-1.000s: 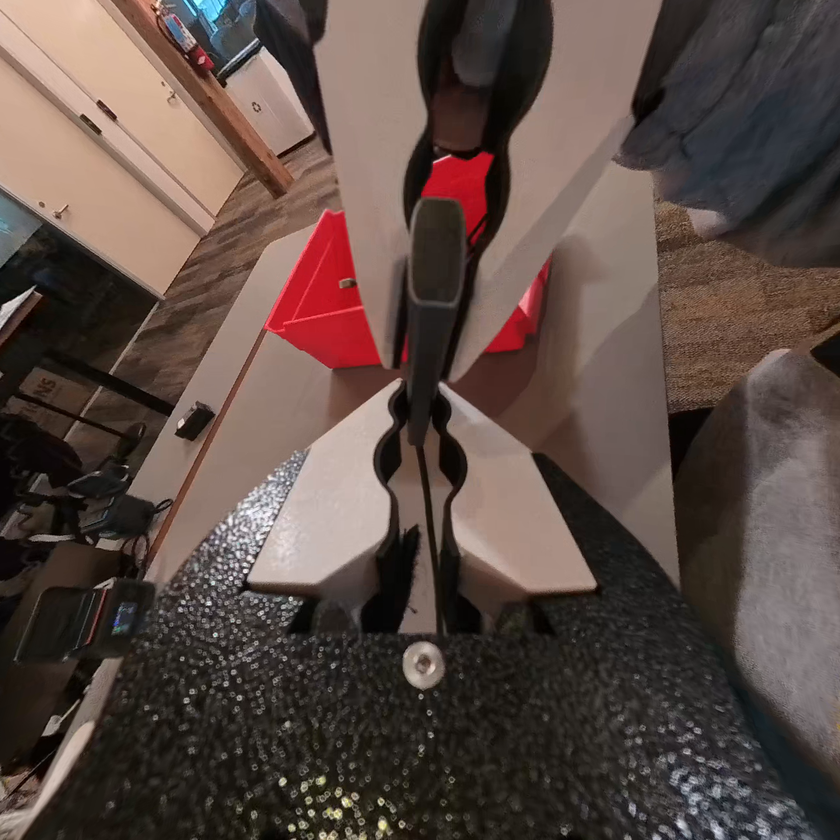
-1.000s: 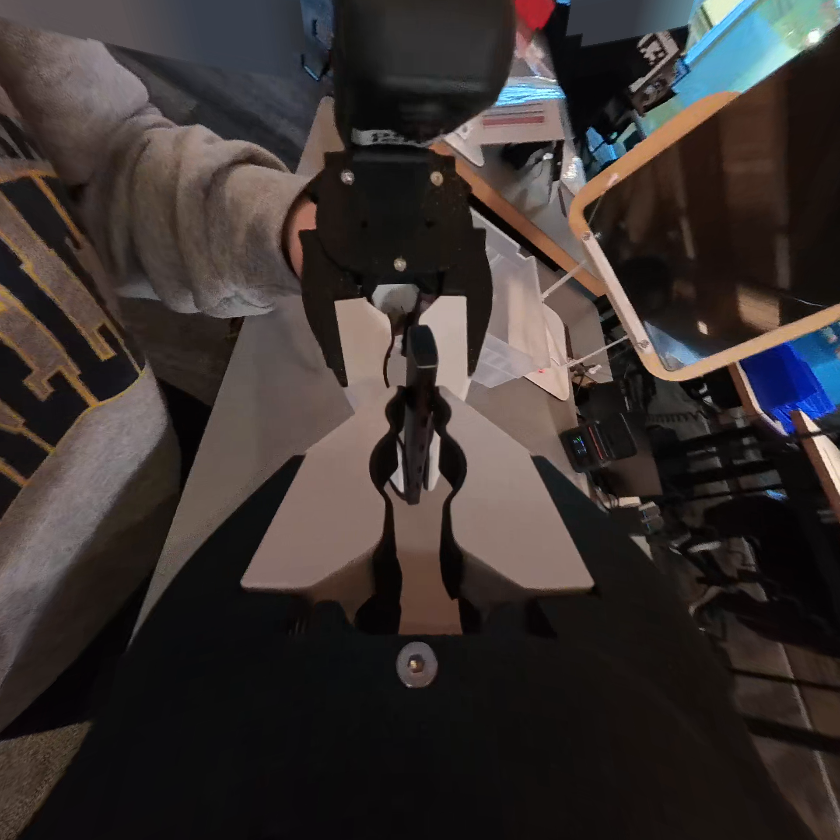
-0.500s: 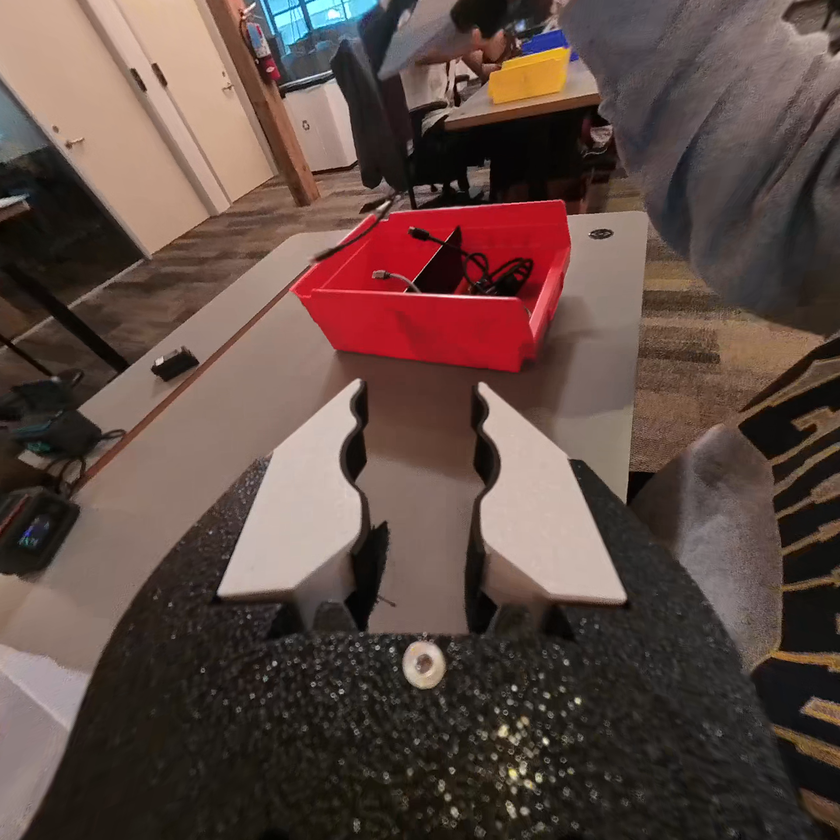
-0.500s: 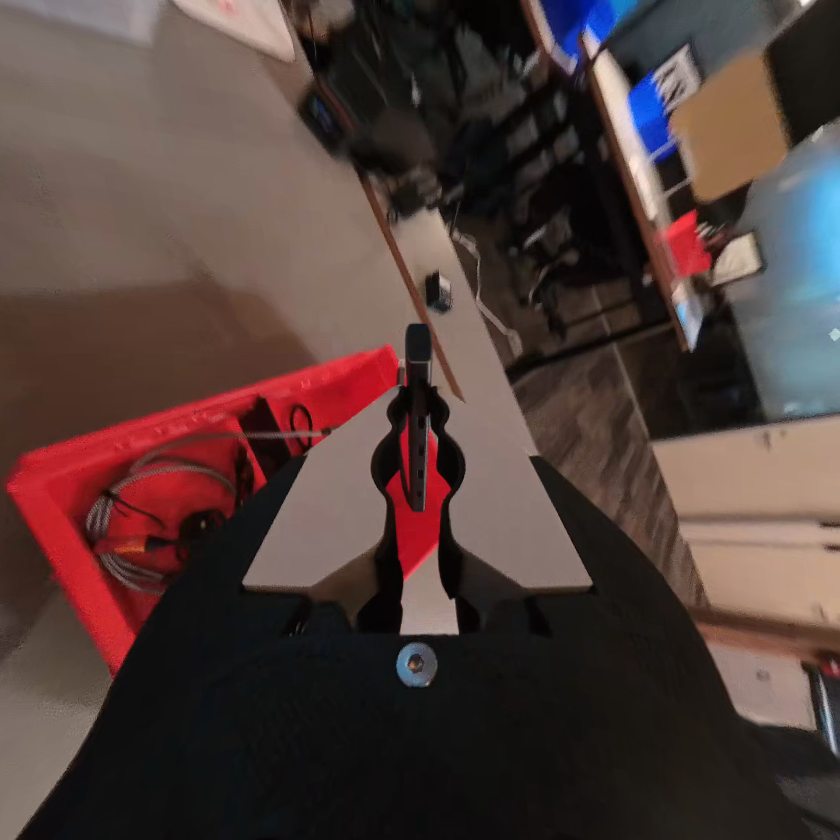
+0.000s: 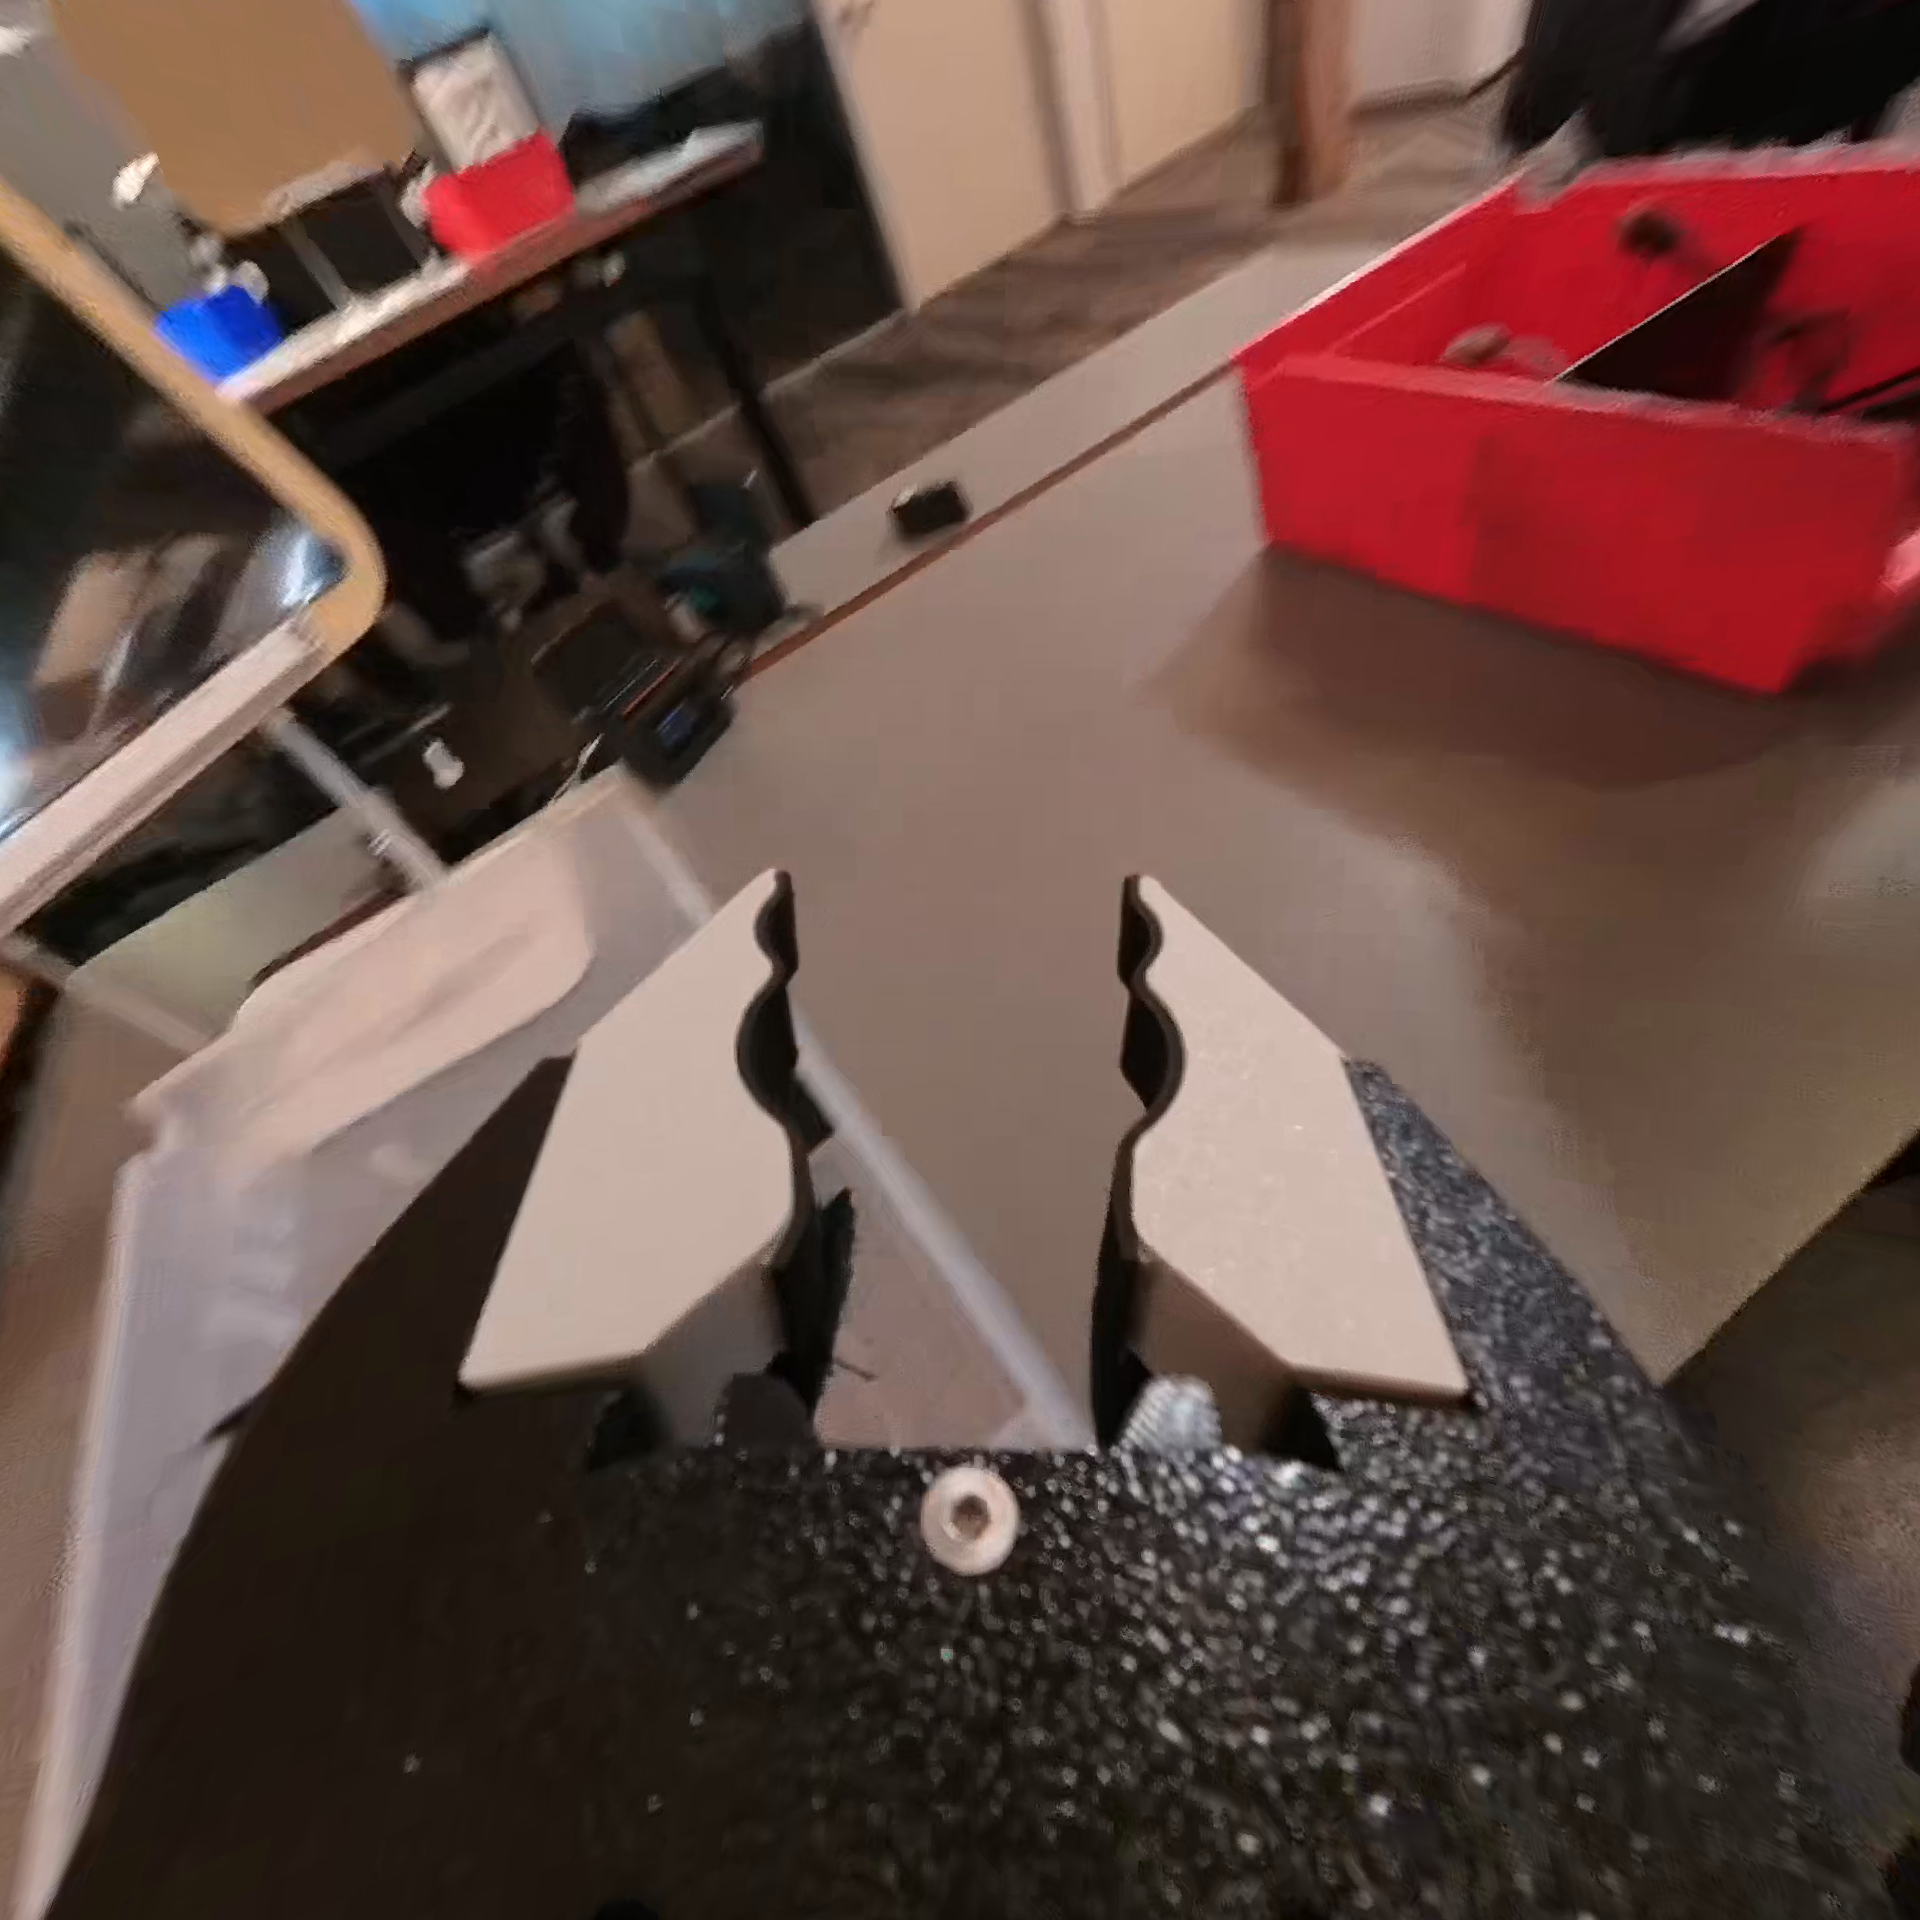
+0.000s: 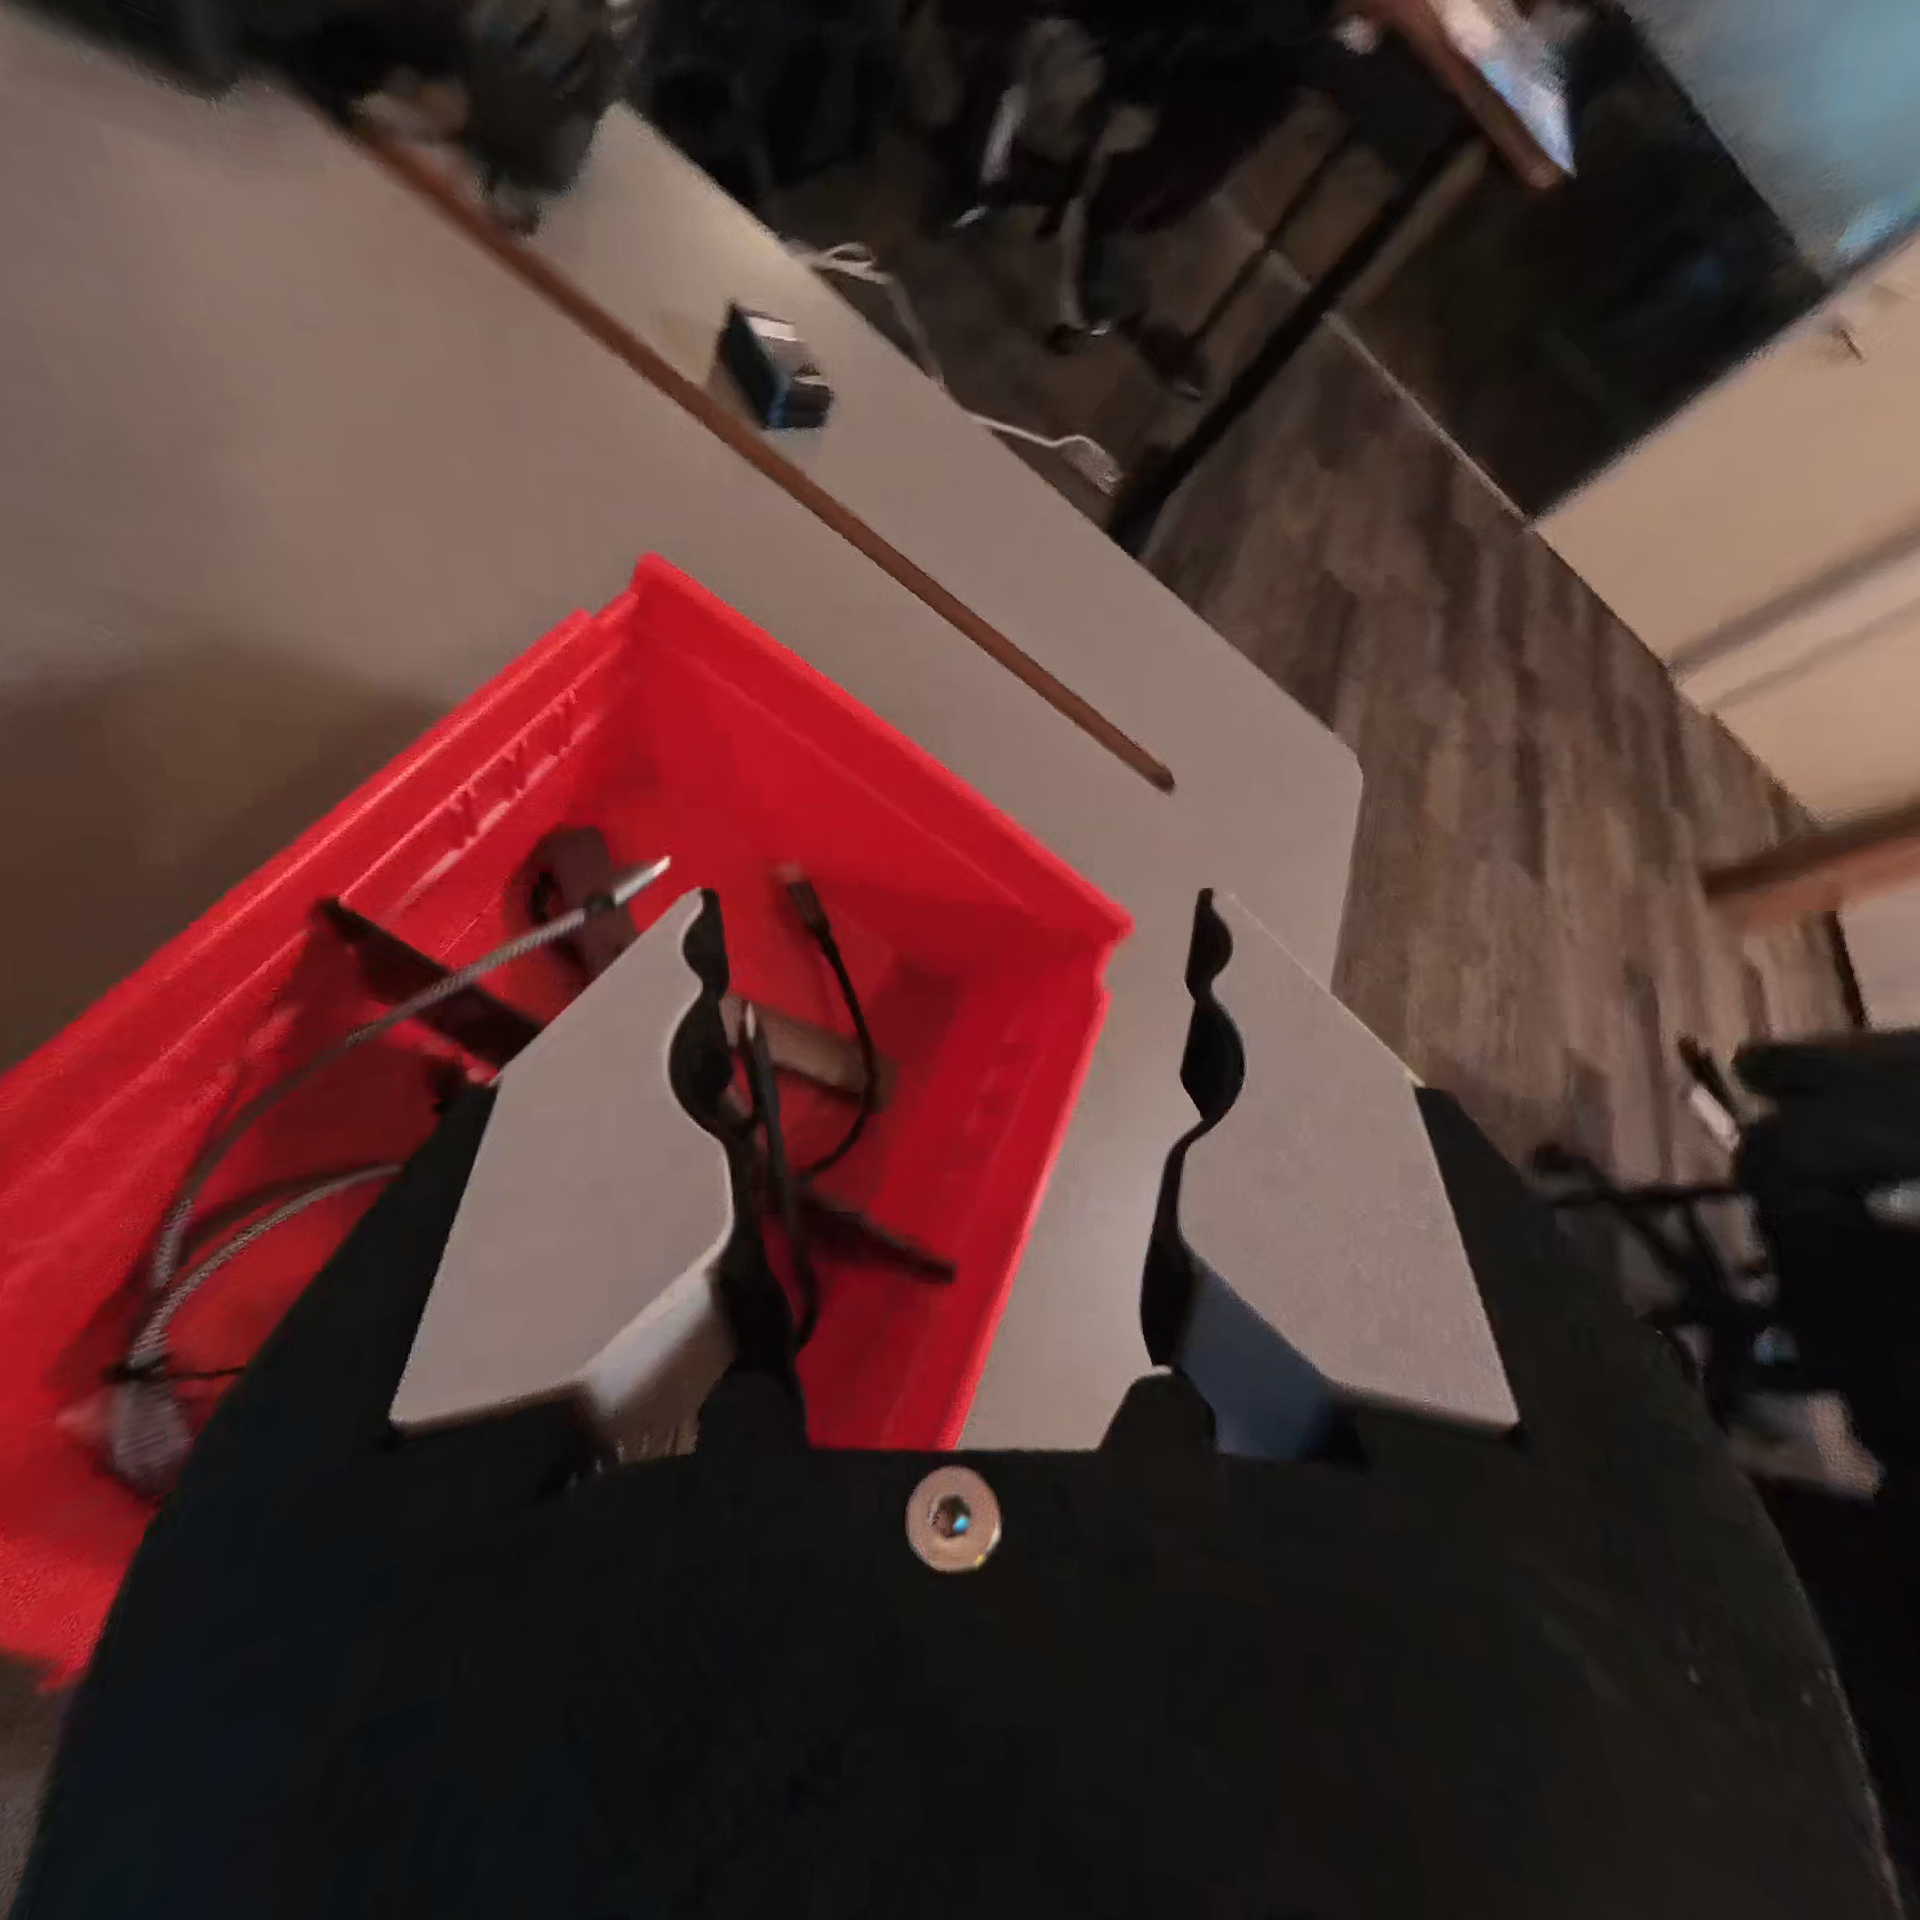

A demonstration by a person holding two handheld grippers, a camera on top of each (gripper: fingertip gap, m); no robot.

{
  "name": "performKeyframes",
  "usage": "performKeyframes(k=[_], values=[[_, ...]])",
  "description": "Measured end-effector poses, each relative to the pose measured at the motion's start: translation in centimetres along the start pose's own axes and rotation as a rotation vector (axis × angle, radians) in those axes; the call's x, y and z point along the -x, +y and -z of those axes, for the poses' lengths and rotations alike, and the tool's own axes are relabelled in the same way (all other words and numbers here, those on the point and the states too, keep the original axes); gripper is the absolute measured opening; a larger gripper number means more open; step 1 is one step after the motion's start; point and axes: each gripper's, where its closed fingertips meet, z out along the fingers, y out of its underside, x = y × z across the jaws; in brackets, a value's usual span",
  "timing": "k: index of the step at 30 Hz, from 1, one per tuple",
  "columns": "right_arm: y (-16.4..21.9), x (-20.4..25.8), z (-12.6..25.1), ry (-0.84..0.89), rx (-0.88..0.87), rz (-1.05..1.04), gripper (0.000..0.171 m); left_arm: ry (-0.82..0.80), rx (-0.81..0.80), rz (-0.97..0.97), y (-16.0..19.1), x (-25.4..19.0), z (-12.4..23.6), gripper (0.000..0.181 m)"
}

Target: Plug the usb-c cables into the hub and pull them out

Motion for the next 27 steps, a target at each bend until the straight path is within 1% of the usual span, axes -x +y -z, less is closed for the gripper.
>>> performKeyframes(k=[1, 3, 5, 6, 7, 8, 9, 10, 11, 12, 13, 14, 15, 17, 18, 19, 21, 25, 27], values=[[1.6, 0.0, 1.4, 0.014, -0.01, -0.082, 0.09, -0.047, 0.061, 0.008, 1.0, 0.9, 0.1, 0.067], [5.5, 0.4, 3.5, 0.041, 0.013, -0.232, 0.089, -0.125, 0.196, 0.052, 3.4, 2.4, 0.0, 0.088], [9.6, 1.3, 4.4, 0.057, 0.075, -0.321, 0.089, -0.134, 0.325, 0.146, 6.1, 2.7, -0.7, 0.109], [11.4, 1.9, 4.5, 0.05, 0.116, -0.353, 0.089, -0.095, 0.37, 0.221, 7.2, 2.1, -1.3, 0.117], [13.0, 2.7, 4.4, 0.033, 0.161, -0.373, 0.089, -0.035, 0.382, 0.31, 7.7, 1.1, -2.0, 0.125], [14.4, 3.3, 4.2, 0.018, 0.211, -0.382, 0.089, 0.019, 0.388, 0.376, 8.0, 0.2, -2.5, 0.124], [15.8, 3.6, 4.1, 0.013, 0.262, -0.384, 0.088, 0.028, 0.423, 0.398, 8.8, -0.1, -2.8, 0.121], [16.9, 3.8, 4.0, 0.014, 0.308, -0.382, 0.086, 0.001, 0.481, 0.384, 9.8, 0.0, -2.9, 0.118], [17.7, 4.0, 3.9, 0.01, 0.344, -0.379, 0.08, -0.031, 0.531, 0.362, 10.8, 0.3, -2.8, 0.11], [18.2, 4.2, 3.8, -0.004, 0.37, -0.377, 0.073, -0.048, 0.562, 0.351, 11.4, 0.4, -2.8, 0.099], [18.5, 4.5, 3.7, -0.02, 0.388, -0.373, 0.065, -0.045, 0.575, 0.349, 11.7, 0.3, -2.8, 0.081], [18.6, 4.6, 3.5, -0.03, 0.397, -0.366, 0.055, -0.03, 0.585, 0.345, 12.0, 0.1, -2.8, 0.056], [18.7, 4.7, 3.3, -0.032, 0.4, -0.359, 0.05, -0.017, 0.598, 0.342, 12.4, -0.1, -2.8, 0.039], [18.7, 4.6, 3.0, -0.023, 0.402, -0.349, 0.044, -0.039, 0.596, 0.346, 12.6, 0.1, -2.6, 0.035], [18.7, 4.4, 3.0, -0.01, 0.402, -0.341, 0.036, -0.064, 0.601, 0.326, 12.7, 0.4, -2.4, 0.031], [18.7, 4.4, 2.9, -0.004, 0.4, -0.326, 0.022, -0.096, 0.607, 0.304, 12.9, 0.8, -2.1, 0.025], [18.3, 5.1, 2.7, -0.028, 0.377, -0.306, 0.016, -0.146, 0.606, 0.256, 13.2, 1.5, -1.4, 0.016], [17.4, 6.2, 2.2, -0.034, 0.315, -0.311, 0.016, -0.214, 0.61, 0.152, 14.3, 2.9, 0.8, 0.006], [16.8, 6.9, 2.0, -0.044, 0.289, -0.324, 0.016, -0.198, 0.569, 0.146, 14.5, 2.7, 1.8, 0.004]])
